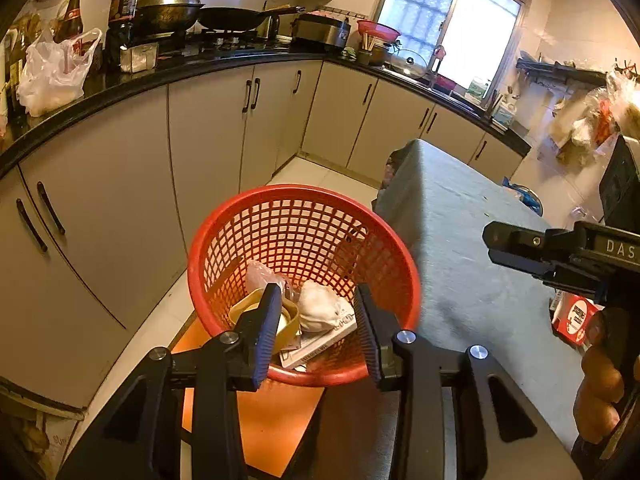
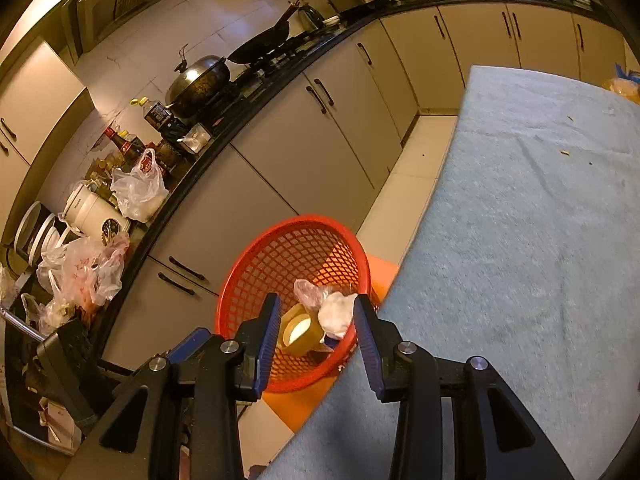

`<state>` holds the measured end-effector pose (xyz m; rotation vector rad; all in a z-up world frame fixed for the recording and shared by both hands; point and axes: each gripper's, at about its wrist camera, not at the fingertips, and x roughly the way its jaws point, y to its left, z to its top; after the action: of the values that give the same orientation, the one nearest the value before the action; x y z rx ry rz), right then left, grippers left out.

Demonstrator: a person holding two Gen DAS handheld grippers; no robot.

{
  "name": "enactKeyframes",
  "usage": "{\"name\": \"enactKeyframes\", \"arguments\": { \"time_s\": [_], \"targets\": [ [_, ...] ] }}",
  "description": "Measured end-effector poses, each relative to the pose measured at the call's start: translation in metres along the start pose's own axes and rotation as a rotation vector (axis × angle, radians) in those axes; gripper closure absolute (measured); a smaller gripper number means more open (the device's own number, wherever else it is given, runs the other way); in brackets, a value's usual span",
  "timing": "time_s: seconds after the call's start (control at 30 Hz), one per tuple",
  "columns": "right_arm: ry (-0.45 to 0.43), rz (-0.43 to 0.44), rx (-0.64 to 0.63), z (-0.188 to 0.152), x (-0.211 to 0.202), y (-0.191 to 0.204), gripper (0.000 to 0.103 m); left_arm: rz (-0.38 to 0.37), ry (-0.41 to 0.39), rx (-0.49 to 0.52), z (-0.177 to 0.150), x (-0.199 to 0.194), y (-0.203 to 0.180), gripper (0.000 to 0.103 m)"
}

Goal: Collect trash
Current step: 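Open the left tool to drop the gold tray while the right tool releases the cloth, then move both tools back to the table toward the red box and white packet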

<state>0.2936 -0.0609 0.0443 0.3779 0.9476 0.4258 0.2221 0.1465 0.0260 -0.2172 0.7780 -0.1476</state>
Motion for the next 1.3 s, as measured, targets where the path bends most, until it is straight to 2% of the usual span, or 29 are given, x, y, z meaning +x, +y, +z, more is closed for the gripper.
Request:
{"name": "enactKeyframes", "arguments": {
  "time_s": [0.1,1.0,1.3],
  "targets": [
    [-0.001,0.001,0.004,-0.006,-0.006,-0.003,0.062,-0.003,-0.006,0.008,-0.002,-0.005,-0.005,0.063],
    [-0.074,0.002,0.098,-0.048,-0.085,-0.047,0.058,-0.068,-0.042,0.165,-0.029,-0.059,-0.091,0.058],
    [-0.128,-0.015,0.164,-0.061,-0.120,-0.082,0.057,-0.099,-0.028,0.220,-0.035,-0.060,-0.118,0.057]
  ]
}}
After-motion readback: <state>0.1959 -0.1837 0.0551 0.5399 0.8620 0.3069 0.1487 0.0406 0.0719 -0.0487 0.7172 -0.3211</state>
